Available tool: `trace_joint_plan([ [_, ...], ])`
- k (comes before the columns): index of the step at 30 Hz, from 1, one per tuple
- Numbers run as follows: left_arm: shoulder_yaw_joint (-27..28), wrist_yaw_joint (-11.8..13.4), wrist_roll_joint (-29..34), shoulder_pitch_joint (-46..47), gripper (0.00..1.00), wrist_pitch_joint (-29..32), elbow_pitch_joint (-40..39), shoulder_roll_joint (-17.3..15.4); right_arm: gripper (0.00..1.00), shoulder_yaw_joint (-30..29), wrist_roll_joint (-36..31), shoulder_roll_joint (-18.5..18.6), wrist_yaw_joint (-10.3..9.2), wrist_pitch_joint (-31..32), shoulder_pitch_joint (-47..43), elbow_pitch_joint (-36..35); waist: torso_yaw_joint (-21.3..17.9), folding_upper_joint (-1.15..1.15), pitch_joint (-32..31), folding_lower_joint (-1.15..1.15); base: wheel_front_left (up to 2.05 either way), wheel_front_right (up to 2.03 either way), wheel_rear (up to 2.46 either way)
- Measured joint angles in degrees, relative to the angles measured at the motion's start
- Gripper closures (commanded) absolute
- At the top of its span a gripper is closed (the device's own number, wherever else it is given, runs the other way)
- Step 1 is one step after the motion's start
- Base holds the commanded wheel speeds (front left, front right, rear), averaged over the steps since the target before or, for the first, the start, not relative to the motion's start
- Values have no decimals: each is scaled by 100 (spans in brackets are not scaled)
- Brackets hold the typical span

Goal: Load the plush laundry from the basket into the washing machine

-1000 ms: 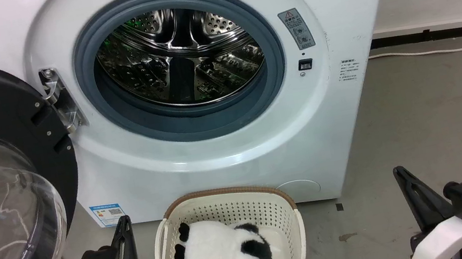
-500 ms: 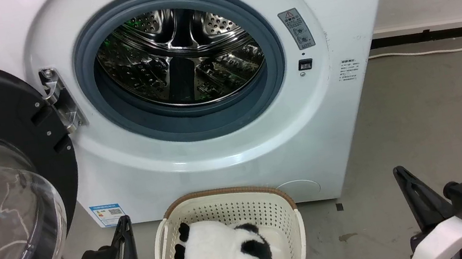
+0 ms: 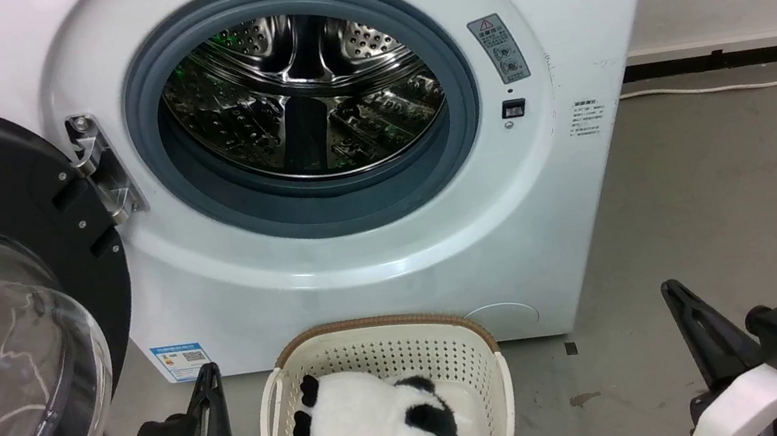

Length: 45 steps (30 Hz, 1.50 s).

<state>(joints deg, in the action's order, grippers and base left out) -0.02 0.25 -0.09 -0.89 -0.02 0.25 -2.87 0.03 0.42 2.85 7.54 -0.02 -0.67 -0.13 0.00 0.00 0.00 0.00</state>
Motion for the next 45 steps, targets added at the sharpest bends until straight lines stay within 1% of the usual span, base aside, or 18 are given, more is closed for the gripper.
trace_joint_plan([
  [1, -1, 0, 0, 0, 100, 0, 0, 0, 100, -1, 0, 0, 0, 0, 0, 0, 0, 0, 0, 0, 0, 0, 0],
  [2, 1, 2, 0, -2, 0, 0, 1, 0, 0, 1, 3, 0, 0, 0, -2, 0, 0, 0, 0, 0, 0, 0, 0],
  [19, -133, 65, 0, -2, 0, -113, 0, 0, 0, -65, 58, 0, 0, -111, -2, -4, -41, 0, 29, 0, 0, 0, 0],
  [30, -300, 131, 0, 14, 0, -252, 33, 0, 0, -94, 174, 0, 0, -240, -1, -12, -156, 0, 236, 0, 0, 0, 0],
  [43, -439, 159, -9, 441, 0, -357, 630, -21, 0, -52, 375, 0, 0, -412, 145, -114, -435, 0, 723, 0, 0, 0, 0],
  [45, -469, 157, -66, 622, 0, -292, 879, -46, 0, 4, 425, 0, 0, -424, 199, -114, -525, 0, 893, 0, 0, 0, 0],
])
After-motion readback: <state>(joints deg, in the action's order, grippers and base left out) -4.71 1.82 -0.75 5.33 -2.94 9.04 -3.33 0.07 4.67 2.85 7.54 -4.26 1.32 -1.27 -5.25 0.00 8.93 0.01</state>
